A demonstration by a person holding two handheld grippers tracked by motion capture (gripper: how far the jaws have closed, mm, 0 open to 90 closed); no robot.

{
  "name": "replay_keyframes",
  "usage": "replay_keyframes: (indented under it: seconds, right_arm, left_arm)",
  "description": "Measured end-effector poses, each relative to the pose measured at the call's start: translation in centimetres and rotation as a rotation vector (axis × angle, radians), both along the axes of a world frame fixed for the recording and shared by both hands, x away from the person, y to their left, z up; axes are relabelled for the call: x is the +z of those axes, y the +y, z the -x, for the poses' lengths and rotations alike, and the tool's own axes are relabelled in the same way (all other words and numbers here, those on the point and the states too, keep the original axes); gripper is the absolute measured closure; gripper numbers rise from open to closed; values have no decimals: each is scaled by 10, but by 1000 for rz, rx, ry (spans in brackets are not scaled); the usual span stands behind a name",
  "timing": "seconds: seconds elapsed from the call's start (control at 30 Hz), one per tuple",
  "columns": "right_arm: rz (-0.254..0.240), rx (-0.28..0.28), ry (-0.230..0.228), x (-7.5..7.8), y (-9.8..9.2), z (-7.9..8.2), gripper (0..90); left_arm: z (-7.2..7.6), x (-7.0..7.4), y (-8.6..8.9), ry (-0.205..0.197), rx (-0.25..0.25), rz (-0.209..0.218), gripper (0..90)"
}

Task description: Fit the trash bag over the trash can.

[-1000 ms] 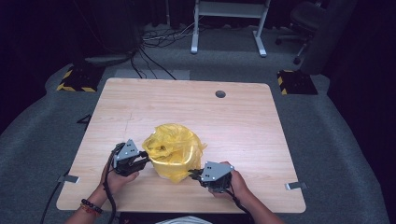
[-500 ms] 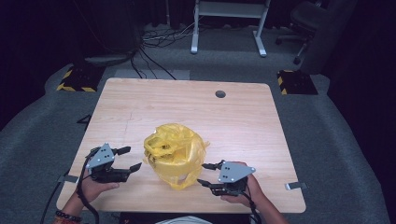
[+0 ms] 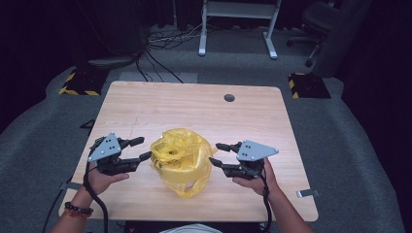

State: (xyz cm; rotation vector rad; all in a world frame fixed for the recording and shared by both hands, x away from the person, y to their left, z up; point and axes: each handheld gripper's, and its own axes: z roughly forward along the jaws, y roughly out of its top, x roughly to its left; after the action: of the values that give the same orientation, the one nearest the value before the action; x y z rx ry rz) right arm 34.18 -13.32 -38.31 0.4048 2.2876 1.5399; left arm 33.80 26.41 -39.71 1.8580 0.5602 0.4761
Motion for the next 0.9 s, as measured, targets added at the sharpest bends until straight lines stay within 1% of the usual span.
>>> replay_keyframes:
  seconds: [0.07,0.1,0.17,0.2,0.23,0.27,0.3,0.33,0.37,0.43,0.47,0.5,0.57,0.6,0.63,0.67,0.73,0.8,0.83,0.87,0.9]
  right_arm:
    - [23,15,1,0,6,-4,484]
    - [35,20,5,0,9,-6,483]
    - [47,24,15,-2,14,-11,493]
    - [65,10,11,-3,17,-14,502]
    - [76,-10,8,-4,19,-18,522]
    - [66,-16,24,-5,20,-23,557]
    - [46,-13,40,-6,20,-27,603]
    - [41,-28,39,-7,20,-30,672]
    - [47,-48,35,-9,21,-35,730]
    - [20,-42,63,-13,21,-43,805]
    - [23,-54,61,-14,22,-46,825]
    - [30,-67,51,-15,23,-48,834]
    - [-8,-57,64,-15,24,-52,840]
    - [-7,-65,53,-15,25,-52,853]
    - [2,-70,33,-14,26,-52,862]
    - [2,-68,24,-14,28,-53,865]
    - [5,-63,23,-13,30,-52,875]
    - [13,-66,13,-14,32,-51,882]
    - [17,-69,10,-14,32,-51,885]
    - [20,-70,9,-14,32,-52,886]
    - [23,-77,8,-15,33,-52,887]
  left_arm:
    - [-4,2,-3,-6,-21,-12,474]
    - [-6,2,-4,-3,-30,-11,504]
    - [-11,3,-6,-2,-45,-28,561]
    - [-12,3,-7,-17,-31,-43,605]
    - [-14,3,-9,-23,-11,-58,663]
    - [-16,2,-9,-32,3,-65,701]
    - [-19,0,-10,-43,28,-70,759]
    - [-23,-2,-11,-39,44,-72,811]
    - [-28,-4,-12,-31,60,-64,832]
    - [-37,-9,-13,-18,87,-61,890]
    - [-41,-11,-14,-6,85,-47,900]
    - [-44,-13,-15,-2,84,-39,900]
    - [-44,-15,-18,-17,67,-38,900]
    - [-44,-15,-20,-29,60,-50,900]
    - [-42,-15,-20,-32,46,-54,900]
    - [-40,-14,-19,-33,30,-43,890]
    - [-36,-12,-14,-45,48,-28,733]
    - [-33,-11,-8,-39,58,-33,600]
    - [-31,-10,-6,-37,69,-35,556]
    - [-29,-10,-4,-37,69,-33,515]
    - [-27,-9,-1,-30,61,-16,477]
